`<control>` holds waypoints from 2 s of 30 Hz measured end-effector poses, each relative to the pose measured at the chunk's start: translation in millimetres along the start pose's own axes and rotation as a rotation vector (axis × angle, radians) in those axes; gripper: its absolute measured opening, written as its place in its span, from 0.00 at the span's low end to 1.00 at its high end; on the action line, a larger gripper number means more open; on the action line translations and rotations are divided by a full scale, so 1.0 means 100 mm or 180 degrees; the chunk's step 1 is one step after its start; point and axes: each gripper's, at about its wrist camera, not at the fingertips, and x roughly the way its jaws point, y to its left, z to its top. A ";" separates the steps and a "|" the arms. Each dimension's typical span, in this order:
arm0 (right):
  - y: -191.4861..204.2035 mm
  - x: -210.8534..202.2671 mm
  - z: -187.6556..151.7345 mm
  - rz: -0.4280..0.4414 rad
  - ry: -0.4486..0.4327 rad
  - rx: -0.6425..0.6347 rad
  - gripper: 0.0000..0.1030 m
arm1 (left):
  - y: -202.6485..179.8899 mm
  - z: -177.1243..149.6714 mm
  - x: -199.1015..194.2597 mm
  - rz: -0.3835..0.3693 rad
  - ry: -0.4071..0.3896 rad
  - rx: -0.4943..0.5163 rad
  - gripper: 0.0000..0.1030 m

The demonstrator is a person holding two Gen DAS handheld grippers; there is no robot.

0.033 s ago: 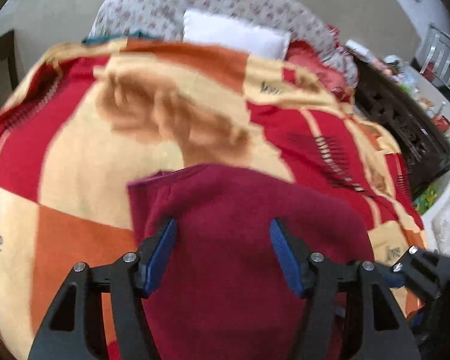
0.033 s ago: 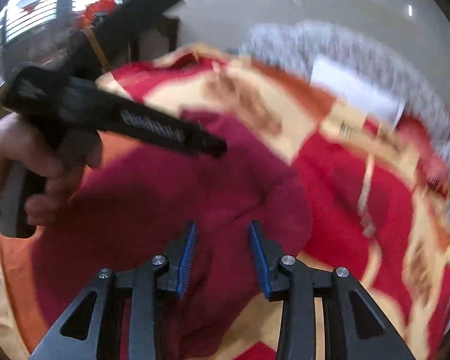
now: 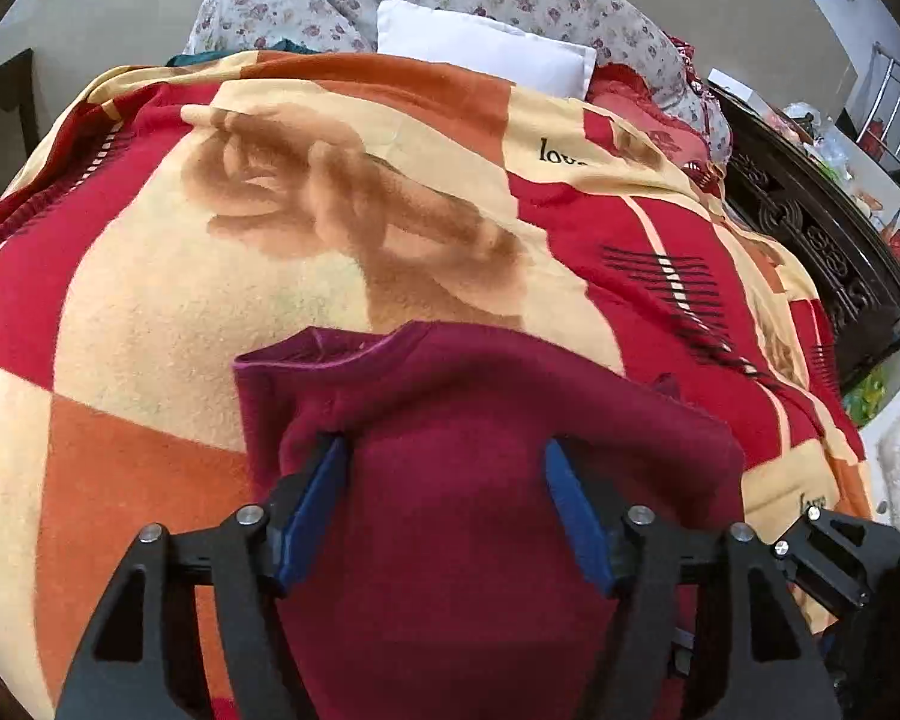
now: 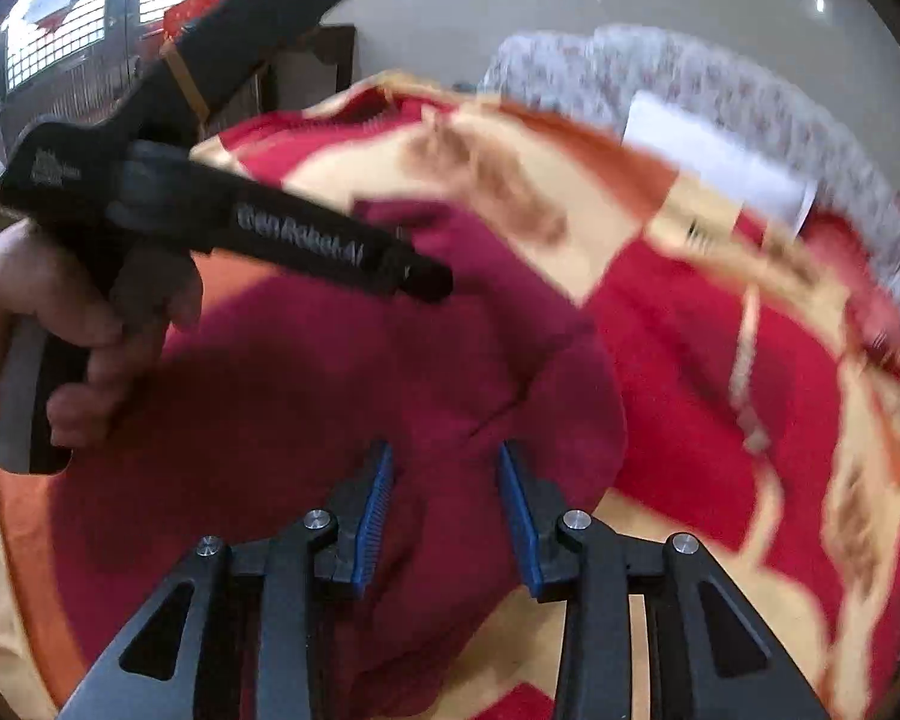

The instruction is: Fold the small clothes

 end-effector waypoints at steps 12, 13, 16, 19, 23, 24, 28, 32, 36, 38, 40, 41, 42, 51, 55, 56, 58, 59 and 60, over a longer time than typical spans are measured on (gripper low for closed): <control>0.05 -0.74 -0.18 0.0124 -0.0348 0.0352 0.50 | -0.07 -0.37 -1.03 -0.0013 -0.0482 0.0242 0.70; 0.09 -0.87 -0.25 0.0035 -0.0330 0.0409 0.66 | -0.08 -0.47 -1.14 0.0012 -0.0504 0.0281 0.72; 0.23 -1.19 -0.52 -0.0216 -0.0245 0.0771 0.91 | -0.11 -0.93 -1.47 0.0196 -0.0563 0.0373 0.85; 0.44 -1.46 -0.87 -0.0134 -0.0352 0.1078 0.92 | -0.14 -1.43 -1.71 0.0262 -0.0532 0.0443 0.88; 0.75 -1.60 -1.32 -0.0293 -0.0521 0.1366 0.92 | -0.23 -2.00 -1.83 0.0582 -0.0447 0.0430 1.00; 0.83 -1.62 -1.42 -0.0404 -0.0555 0.1343 0.92 | -0.27 -2.11 -1.83 0.0718 -0.0403 0.0395 1.00; 1.04 -1.74 -1.66 -0.0766 -0.0672 0.1318 0.92 | -0.37 -2.40 -1.87 0.0907 -0.0346 0.0358 1.00; 1.09 -1.87 -1.77 -0.1011 -0.0861 0.1324 0.92 | -0.44 -2.49 -1.90 0.0881 -0.0349 0.0306 1.00; 1.24 -1.92 -1.88 -0.1228 -0.0982 0.1232 0.92 | -0.52 -2.52 -1.98 0.0952 -0.0467 0.0388 1.00; 1.33 -1.84 -1.94 -0.1288 -0.0889 0.1135 0.92 | -0.55 -2.54 -1.99 0.0910 -0.0457 0.0419 1.00; 1.44 -1.90 -1.94 -0.1440 -0.1028 0.0998 0.92 | -0.56 -2.55 -1.98 0.0893 -0.0417 0.0418 1.00; 1.48 -1.93 -1.93 -0.1506 -0.1079 0.0952 0.92 | -0.57 -2.56 -1.99 0.0902 -0.0424 0.0419 1.00; 1.51 -1.93 -1.93 -0.1543 -0.1087 0.0907 0.93 | -0.58 -2.57 -2.00 0.0916 -0.0450 0.0437 1.00; 1.45 -1.92 -1.97 -0.1471 -0.1090 0.0996 0.93 | -0.63 -2.62 -2.00 0.0902 -0.0452 0.0501 1.00; 1.44 -1.91 -1.97 -0.1455 -0.1068 0.1027 0.93 | -0.62 -2.61 -2.00 0.0836 -0.0458 0.0449 1.00; 1.45 -1.91 -1.97 -0.1452 -0.1069 0.1020 0.93 | -0.61 -2.61 -2.00 0.0844 -0.0458 0.0434 1.00; 1.45 -1.90 -1.97 -0.1451 -0.1066 0.1004 0.93 | -0.61 -2.61 -2.00 0.0842 -0.0456 0.0440 1.00; 1.46 -1.90 -1.97 -0.1451 -0.1062 0.1000 0.93 | -0.60 -2.60 -1.99 0.0839 -0.0439 0.0430 1.00; 1.46 -1.90 -1.96 -0.1450 -0.1057 0.0999 0.93 | -0.60 -2.61 -2.00 0.0825 -0.0426 0.0407 1.00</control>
